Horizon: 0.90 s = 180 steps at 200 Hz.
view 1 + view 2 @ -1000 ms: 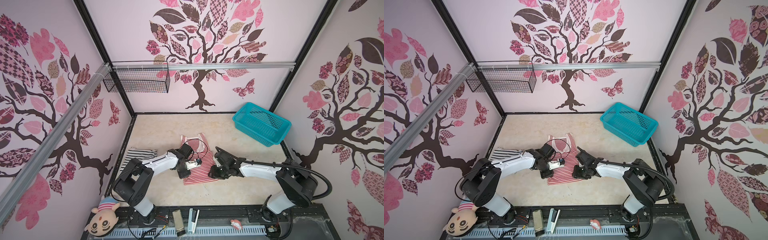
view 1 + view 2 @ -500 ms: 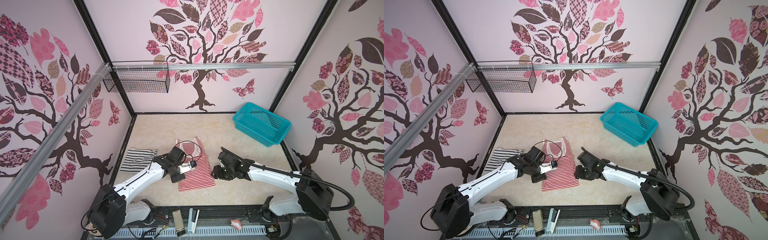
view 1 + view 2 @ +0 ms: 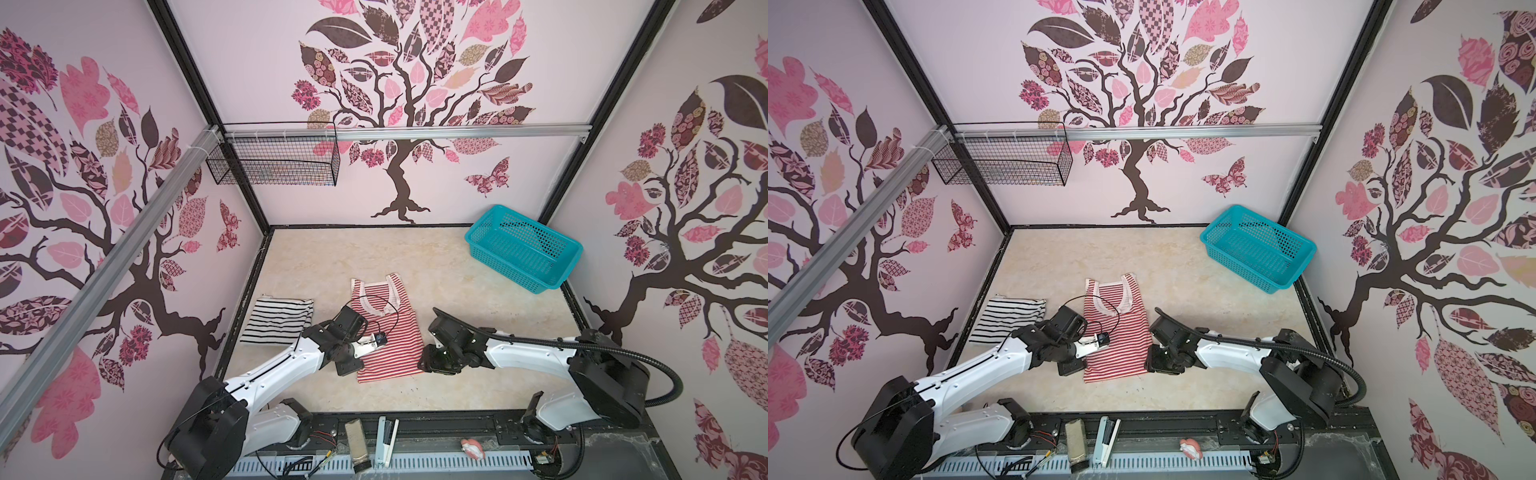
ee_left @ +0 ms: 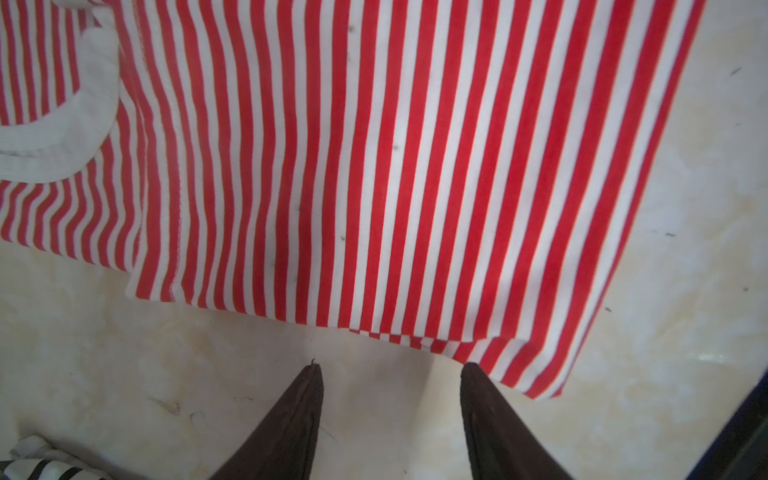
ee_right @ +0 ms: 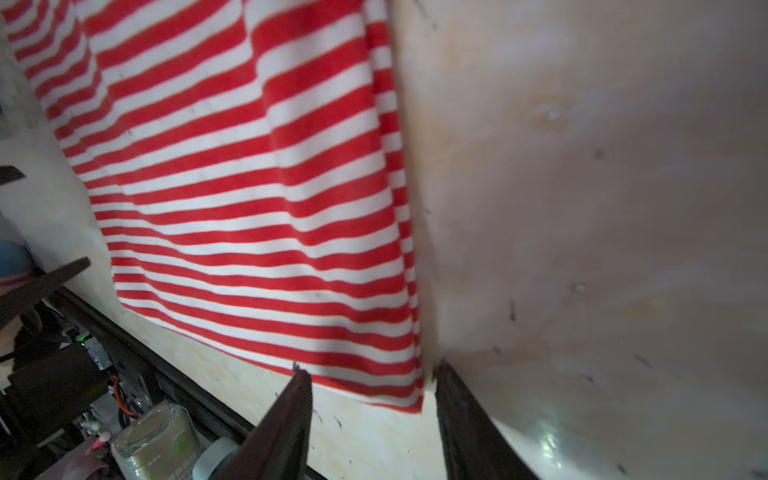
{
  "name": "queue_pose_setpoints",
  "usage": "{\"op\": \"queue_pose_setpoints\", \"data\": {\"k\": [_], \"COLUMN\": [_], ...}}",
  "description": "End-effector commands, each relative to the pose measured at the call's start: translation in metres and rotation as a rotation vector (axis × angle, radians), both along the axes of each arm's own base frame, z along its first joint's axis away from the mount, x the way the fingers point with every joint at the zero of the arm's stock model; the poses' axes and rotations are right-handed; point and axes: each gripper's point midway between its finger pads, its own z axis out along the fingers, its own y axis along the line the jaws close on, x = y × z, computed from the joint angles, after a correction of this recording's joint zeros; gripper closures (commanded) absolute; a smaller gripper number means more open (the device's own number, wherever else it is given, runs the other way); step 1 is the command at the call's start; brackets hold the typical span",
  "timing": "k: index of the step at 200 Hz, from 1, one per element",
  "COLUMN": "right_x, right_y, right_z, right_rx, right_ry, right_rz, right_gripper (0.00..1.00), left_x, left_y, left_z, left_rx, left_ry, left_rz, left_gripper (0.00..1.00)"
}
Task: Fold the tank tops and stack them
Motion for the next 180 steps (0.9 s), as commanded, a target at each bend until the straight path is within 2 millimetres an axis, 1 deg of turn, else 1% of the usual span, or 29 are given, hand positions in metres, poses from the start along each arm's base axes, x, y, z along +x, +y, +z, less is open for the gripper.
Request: {"op": "queue_pose_setpoints", "data": {"k": [1,23,32,51,70,79,99,113,165,180], "right_x": [-0.014,-0.014,-0.011,-0.004,0.003,0.006,0.010,0.010,0.013,0.014], "right_y": [0.002,0.001,0.000,0.002,0.006,0.006,0.007,0.009,0.012,0.014], "right_z": [-0.019,-0.025,-0.023,-0.013,-0.001,0.005,0.014,0.018,0.024,0.025], "right_rx": [-0.079,-0.091,-0.097,-0.086,-0.067,-0.063,-0.055,-0.049,-0.034,-0.028], "right_ry": [0.048,0.050,0.035,-0.001,-0.034,-0.050,-0.074,-0.080,-0.092,-0.094], "right_rz": [0.036,0.020,0.008,-0.009,-0.019,-0.023,-0.028,-0.025,-0.022,-0.023], "right_gripper": [0.54,0.67,0.75,0.90,0.98,1.00,1.00,1.00,1.00,1.00], "left_x": [-0.011,-0.022,-0.027,-0.035,-0.040,-0.039,-0.033,-0.034,-0.046,-0.046], "left_y": [-0.002,-0.004,-0.005,-0.003,-0.002,-0.002,-0.002,-0.004,-0.014,-0.015], "left_z": [-0.003,-0.006,-0.009,-0.021,-0.027,-0.027,-0.026,-0.025,-0.021,-0.021], "left_rx": [-0.028,-0.037,-0.022,0.040,0.065,0.066,0.075,0.067,0.021,0.016], "left_ry": [0.014,0.036,0.041,0.005,-0.015,-0.020,-0.047,-0.042,0.028,0.030], "left_rz": [-0.009,-0.030,-0.049,-0.098,-0.134,-0.137,-0.141,-0.151,-0.191,-0.194], "left_gripper": [0.43,0.41,0.41,0.39,0.39,0.39,0.39,0.39,0.42,0.43]}}
